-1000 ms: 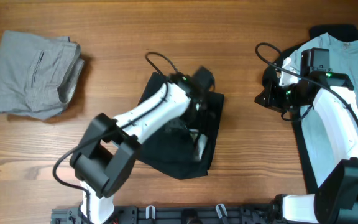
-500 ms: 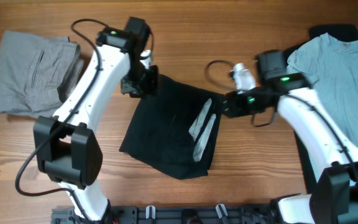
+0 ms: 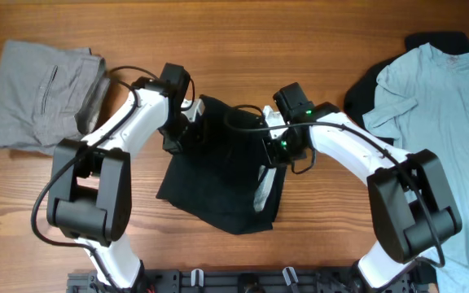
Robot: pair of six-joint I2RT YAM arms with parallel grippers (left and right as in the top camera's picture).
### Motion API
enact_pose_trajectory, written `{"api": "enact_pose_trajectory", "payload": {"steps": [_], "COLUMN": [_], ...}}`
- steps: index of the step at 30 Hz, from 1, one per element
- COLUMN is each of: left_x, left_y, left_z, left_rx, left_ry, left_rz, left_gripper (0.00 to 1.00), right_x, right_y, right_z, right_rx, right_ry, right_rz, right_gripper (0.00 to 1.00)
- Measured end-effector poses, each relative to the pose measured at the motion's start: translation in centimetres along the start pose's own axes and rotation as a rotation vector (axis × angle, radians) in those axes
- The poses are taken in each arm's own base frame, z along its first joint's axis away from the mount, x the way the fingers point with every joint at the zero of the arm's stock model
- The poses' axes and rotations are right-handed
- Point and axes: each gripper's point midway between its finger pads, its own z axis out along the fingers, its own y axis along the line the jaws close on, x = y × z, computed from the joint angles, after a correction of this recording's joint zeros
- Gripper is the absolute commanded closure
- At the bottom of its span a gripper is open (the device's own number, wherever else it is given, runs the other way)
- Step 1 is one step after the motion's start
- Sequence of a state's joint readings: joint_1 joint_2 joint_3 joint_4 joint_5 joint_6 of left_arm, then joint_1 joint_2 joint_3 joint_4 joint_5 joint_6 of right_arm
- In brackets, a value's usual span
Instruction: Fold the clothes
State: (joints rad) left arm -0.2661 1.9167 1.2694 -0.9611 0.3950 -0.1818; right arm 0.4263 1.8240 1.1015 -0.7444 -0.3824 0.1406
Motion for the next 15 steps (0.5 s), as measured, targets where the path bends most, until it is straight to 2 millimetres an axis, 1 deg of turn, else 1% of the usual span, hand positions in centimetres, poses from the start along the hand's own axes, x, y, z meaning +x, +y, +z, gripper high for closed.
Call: {"api": "enact_pose_trajectory", "payload": {"steps": [1, 2, 3, 4, 6, 7, 8, 10, 11, 12, 14, 15], "left_x": [0.4, 0.8, 1.0, 0.9, 0.6, 0.6, 0.6, 0.6, 0.6, 0.6, 0.5, 0.4], "left_y": [0.1, 0.3, 0.3, 0.2, 0.1, 0.1, 0.1, 0.1, 0.1, 0.1, 0.1, 0.0], "left_z": [0.3, 0.6, 0.7, 0.7, 0.7, 0.7, 0.7, 0.7, 0.7, 0.7, 0.7, 0.7], "left_rx": [0.001, 0.003, 0.007, 0.009, 0.015, 0.016, 0.016, 0.017, 0.019, 0.019, 0.019, 0.021], "left_ry": [0.012, 0.024, 0.030, 0.028, 0.018, 0.016, 0.016, 0.017, 0.018, 0.017, 0.013, 0.009], "left_rz": [0.000, -0.006, -0.006, -0.005, 0.000, 0.001, 0.001, 0.000, 0.000, 0.005, 0.009, 0.011], "left_gripper": [0.76, 0.75, 0.75, 0.75, 0.76, 0.75, 0.77, 0.89, 0.94, 0.96, 0.96, 0.96], "right_x": [0.4, 0.7, 0.9, 0.8, 0.6, 0.6, 0.9, 1.2, 1.4, 1.8, 2.1, 2.2], "right_y": [-0.6, -1.4, -2.3, -3.1, -4.0, -4.6, -5.1, -5.2, -4.2, -2.5, 0.3, 1.4], "right_z": [-0.5, -1.3, -2.3, -3.4, -4.7, -5.2, -5.5, -5.7, -5.8, -6.0, -6.2, -5.8], "right_rx": [0.038, 0.087, 0.139, 0.183, 0.244, 0.290, 0.320, 0.304, 0.233, 0.127, -0.010, -0.052], "right_ry": [0.024, 0.045, 0.055, 0.048, 0.026, 0.020, 0.024, 0.033, 0.046, 0.058, 0.063, 0.056], "right_rz": [0.019, 0.039, 0.056, 0.070, 0.077, 0.085, 0.102, 0.110, 0.078, 0.037, -0.024, -0.059], "right_gripper": [0.96, 0.83, 0.49, 0.48, 0.57, 0.60, 0.61, 0.64, 0.69, 0.72, 0.72, 0.72]}}
